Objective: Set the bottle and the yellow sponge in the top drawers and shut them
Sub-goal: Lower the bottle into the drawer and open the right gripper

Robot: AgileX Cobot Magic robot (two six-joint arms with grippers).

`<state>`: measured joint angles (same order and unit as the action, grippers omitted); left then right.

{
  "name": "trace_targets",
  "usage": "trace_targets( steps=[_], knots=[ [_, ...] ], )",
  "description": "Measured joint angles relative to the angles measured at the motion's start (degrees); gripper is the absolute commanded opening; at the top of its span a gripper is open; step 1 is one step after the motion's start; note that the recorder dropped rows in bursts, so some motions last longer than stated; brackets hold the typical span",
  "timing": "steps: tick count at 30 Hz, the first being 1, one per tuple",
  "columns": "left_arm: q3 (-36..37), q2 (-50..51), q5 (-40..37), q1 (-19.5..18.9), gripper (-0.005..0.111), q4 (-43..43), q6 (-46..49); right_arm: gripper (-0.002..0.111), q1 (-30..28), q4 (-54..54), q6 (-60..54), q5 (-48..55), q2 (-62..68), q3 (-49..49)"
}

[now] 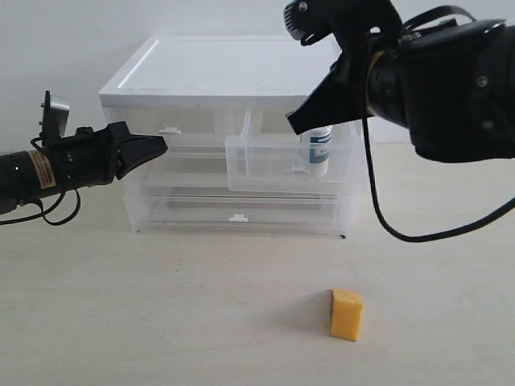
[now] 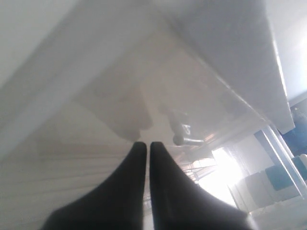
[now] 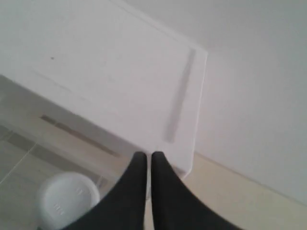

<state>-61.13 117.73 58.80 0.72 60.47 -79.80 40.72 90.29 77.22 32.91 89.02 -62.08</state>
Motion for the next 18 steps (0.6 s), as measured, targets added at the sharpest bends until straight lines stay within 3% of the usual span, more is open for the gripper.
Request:
trace_targets(
  steps=[8,18],
  knots=[
    [0.00,0.00,0.91,-0.09,0.004,0.00,-0.46,0.000,0.00,-7.21,2.38,-4.44,1.91,0.00],
    [0.00,0.00,1.42,-0.09,0.004,-0.23,-0.95,0.000,0.00,-8.24,4.60,-17.64,4.27,-1.18]
  ],
)
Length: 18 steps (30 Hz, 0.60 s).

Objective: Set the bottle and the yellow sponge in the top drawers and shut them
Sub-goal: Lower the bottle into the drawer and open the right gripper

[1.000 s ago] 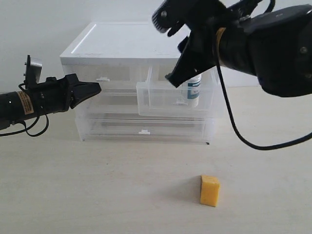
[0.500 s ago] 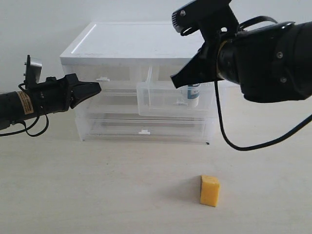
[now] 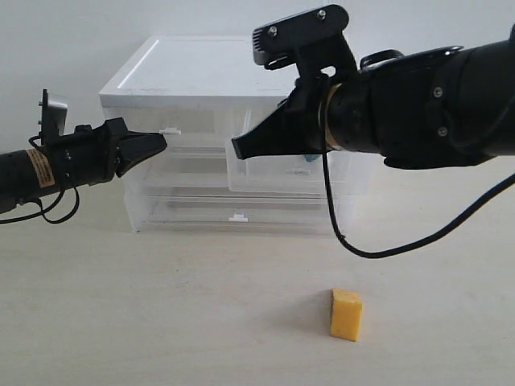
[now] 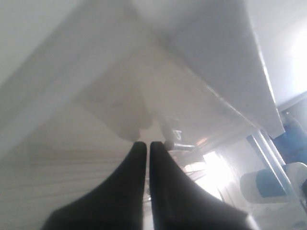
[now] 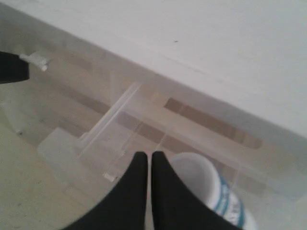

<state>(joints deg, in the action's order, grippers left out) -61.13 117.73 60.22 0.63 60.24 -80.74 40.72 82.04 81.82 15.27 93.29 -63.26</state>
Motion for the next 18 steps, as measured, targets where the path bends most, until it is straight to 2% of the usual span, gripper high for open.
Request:
trace_targets(
  steps=[4,12,15,18],
  knots=[
    [0.00,0.00,0.00,0.00,0.004,0.00,-0.03,0.000,-0.09,-0.88,0.28,-3.28,1.19,-0.47],
    [0.00,0.00,0.00,0.00,0.004,0.00,-0.03,0.000,-0.09,-2.13,0.28,-16.35,0.71,-1.25],
    [0.00,0.00,0.00,0.00,0.004,0.00,-0.03,0.000,-0.09,-2.13,0.28,-15.27,-0.33,-1.93],
    [0.00,0.00,0.00,0.00,0.004,0.00,-0.03,0.000,-0.09,-1.98,-1.34,-5.52,-1.97,-2.17]
  ],
)
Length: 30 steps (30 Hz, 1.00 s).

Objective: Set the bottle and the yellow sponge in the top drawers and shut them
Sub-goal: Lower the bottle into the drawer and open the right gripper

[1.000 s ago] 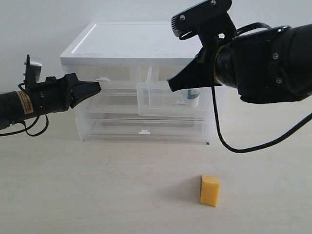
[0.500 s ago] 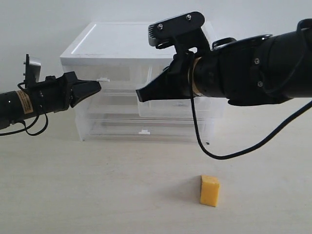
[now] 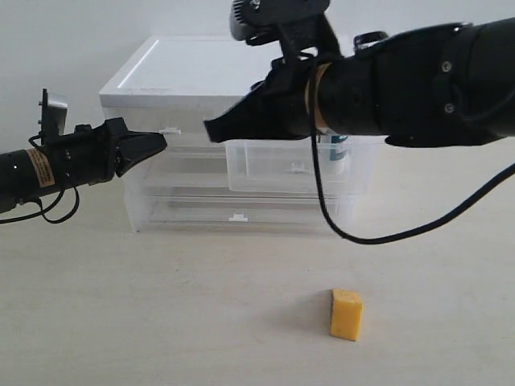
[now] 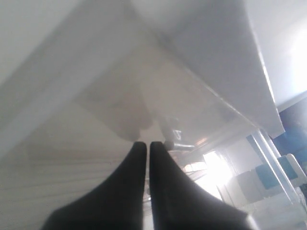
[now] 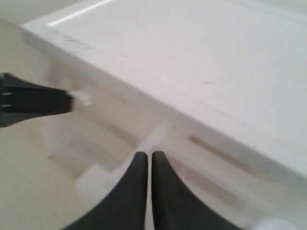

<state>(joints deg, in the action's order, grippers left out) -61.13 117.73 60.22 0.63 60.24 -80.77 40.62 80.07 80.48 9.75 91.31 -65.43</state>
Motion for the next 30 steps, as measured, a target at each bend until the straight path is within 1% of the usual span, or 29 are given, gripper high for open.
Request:
trace_targets(
  steps=[3,5,8,12,19,27,30],
  knots=[
    [0.00,0.00,0.00,0.00,0.004,0.00,0.00,0.000,0.00,-0.90,-4.20,12.13,-2.10,0.00],
    [0.00,0.00,0.00,0.00,0.004,0.00,0.00,0.000,0.00,-1.85,-7.06,18.24,-3.10,-0.03],
    [0.00,0.00,0.00,0.00,0.004,0.00,0.00,0.000,0.00,-4.54,-10.31,23.24,-3.36,-0.03],
    [0.00,0.00,0.00,0.00,0.004,0.00,0.00,0.000,0.00,-8.08,-12.46,23.15,-2.68,-0.03],
    [0.00,0.00,0.00,0.00,0.004,0.00,0.00,0.000,0.00,-9.02,-12.78,23.31,0.25,-0.03],
    [0.00,0.00,0.13,0.00,0.004,0.00,-0.21,0.000,-3.79,-8.93,-12.93,22.86,1.20,-0.48],
    [0.00,0.00,0.13,0.00,0.004,0.00,-0.31,0.000,-3.88,-9.07,-13.03,20.58,1.20,-0.48]
  ],
)
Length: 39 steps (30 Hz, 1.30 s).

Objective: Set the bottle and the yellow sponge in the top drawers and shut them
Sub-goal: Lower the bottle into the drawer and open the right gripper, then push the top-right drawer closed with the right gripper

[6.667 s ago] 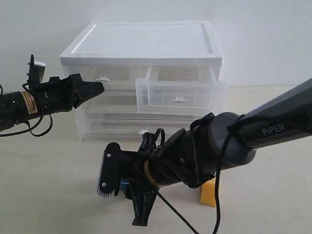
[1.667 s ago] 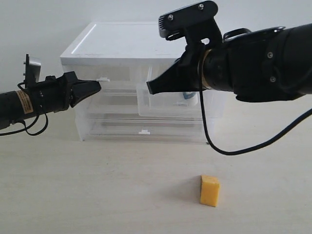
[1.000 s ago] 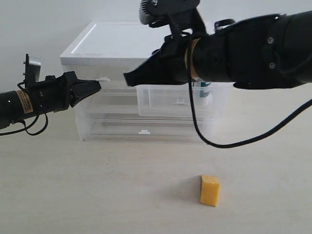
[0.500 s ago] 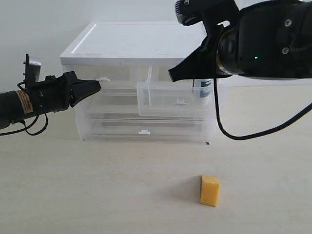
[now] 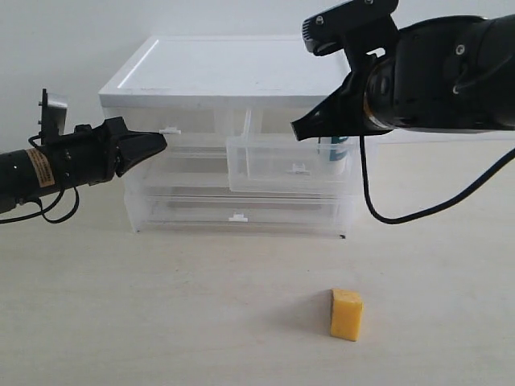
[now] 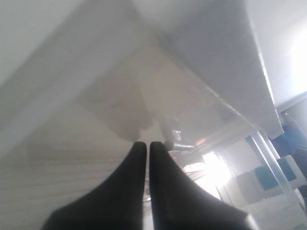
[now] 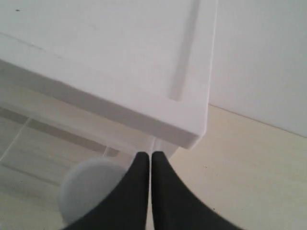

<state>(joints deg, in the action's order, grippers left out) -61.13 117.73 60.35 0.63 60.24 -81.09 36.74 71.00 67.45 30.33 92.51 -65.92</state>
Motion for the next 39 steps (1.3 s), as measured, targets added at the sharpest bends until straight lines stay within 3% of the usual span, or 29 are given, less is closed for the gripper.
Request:
trace_targets(
  steps=[6,12,21,29,35,39],
  knots=[
    [0.00,0.00,0.00,0.00,0.004,-0.09,0.00,0.000,-0.05,-5.01,-0.62,-5.02,0.88,0.00],
    [0.00,0.00,0.00,0.00,0.004,-0.09,0.00,0.000,-0.05,-10.10,-2.67,-16.49,1.67,0.00],
    [0.00,0.00,0.00,0.00,0.004,-0.09,0.00,0.000,1.70,-11.43,-4.46,-15.42,-3.31,1.42],
    [0.00,0.00,0.00,0.00,0.004,-0.09,0.00,0.000,6.48,-11.36,-3.22,-13.70,-11.37,13.26],
    [0.00,0.00,0.00,0.00,0.004,-0.09,0.00,0.000,6.39,-1.96,6.06,-12.14,-9.08,16.30],
    [0.00,0.00,0.00,0.00,0.004,-0.09,0.00,0.000,4.36,13.01,20.78,-10.42,-6.13,16.30]
  ],
)
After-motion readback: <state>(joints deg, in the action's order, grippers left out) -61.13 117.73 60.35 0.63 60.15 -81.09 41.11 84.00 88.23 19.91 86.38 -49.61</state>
